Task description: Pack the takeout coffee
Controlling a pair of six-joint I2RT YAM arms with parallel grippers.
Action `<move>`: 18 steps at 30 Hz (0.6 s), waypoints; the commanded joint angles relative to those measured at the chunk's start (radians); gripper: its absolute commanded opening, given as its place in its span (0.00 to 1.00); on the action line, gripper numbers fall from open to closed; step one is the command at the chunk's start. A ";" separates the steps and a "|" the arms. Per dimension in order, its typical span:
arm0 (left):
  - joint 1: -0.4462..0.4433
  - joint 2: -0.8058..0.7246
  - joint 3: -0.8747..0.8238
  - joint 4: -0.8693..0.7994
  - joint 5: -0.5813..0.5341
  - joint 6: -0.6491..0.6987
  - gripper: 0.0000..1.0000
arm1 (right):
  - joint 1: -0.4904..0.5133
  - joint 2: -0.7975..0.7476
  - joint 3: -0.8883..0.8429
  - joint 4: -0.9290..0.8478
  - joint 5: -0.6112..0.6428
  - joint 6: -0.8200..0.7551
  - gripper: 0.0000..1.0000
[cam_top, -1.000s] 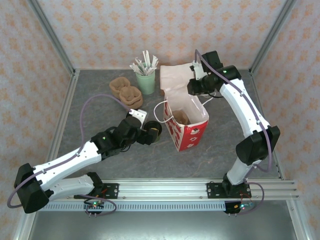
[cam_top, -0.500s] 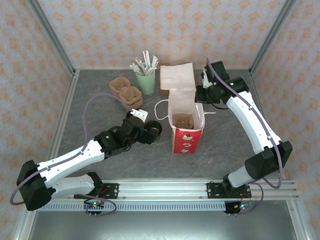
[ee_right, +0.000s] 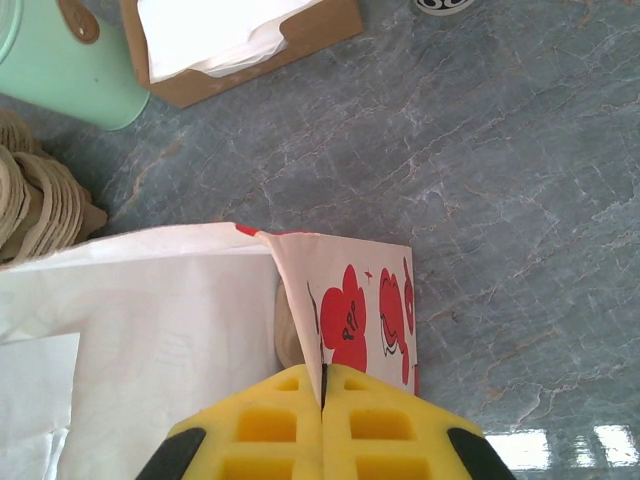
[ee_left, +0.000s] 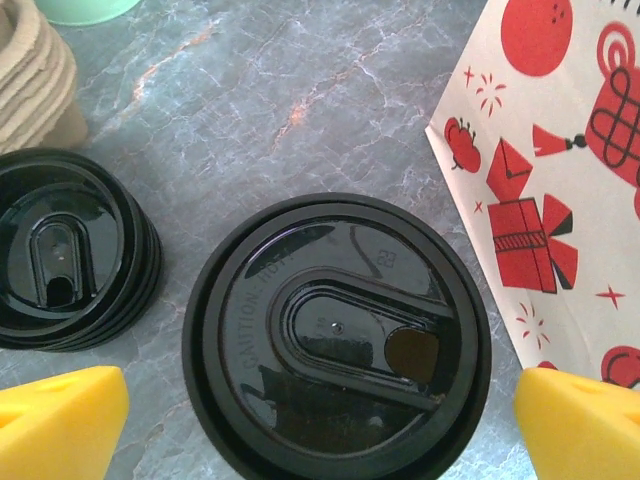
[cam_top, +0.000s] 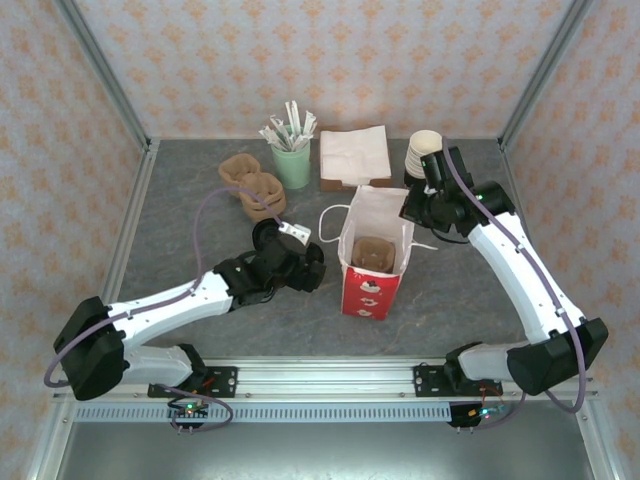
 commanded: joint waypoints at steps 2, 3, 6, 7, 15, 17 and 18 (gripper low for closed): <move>-0.007 0.027 0.050 0.007 -0.015 -0.027 0.92 | 0.004 -0.019 -0.004 0.005 0.034 0.042 0.00; -0.007 0.028 0.048 0.011 -0.016 -0.029 0.90 | 0.004 -0.021 -0.003 0.005 0.035 0.042 0.00; -0.007 0.030 0.048 0.006 -0.018 -0.034 0.83 | 0.004 -0.020 -0.003 0.005 0.040 0.043 0.00; -0.007 0.031 0.050 0.003 -0.021 -0.036 0.81 | 0.004 -0.020 -0.003 0.004 0.037 0.043 0.00; -0.006 0.040 0.056 -0.018 -0.032 -0.042 0.72 | 0.005 -0.019 -0.003 0.004 0.039 0.037 0.00; -0.006 0.049 0.064 -0.026 -0.032 -0.042 0.72 | 0.005 -0.019 -0.004 0.004 0.039 0.037 0.00; -0.006 0.056 0.068 -0.032 -0.032 -0.041 0.72 | 0.004 -0.018 -0.005 0.003 0.041 0.036 0.00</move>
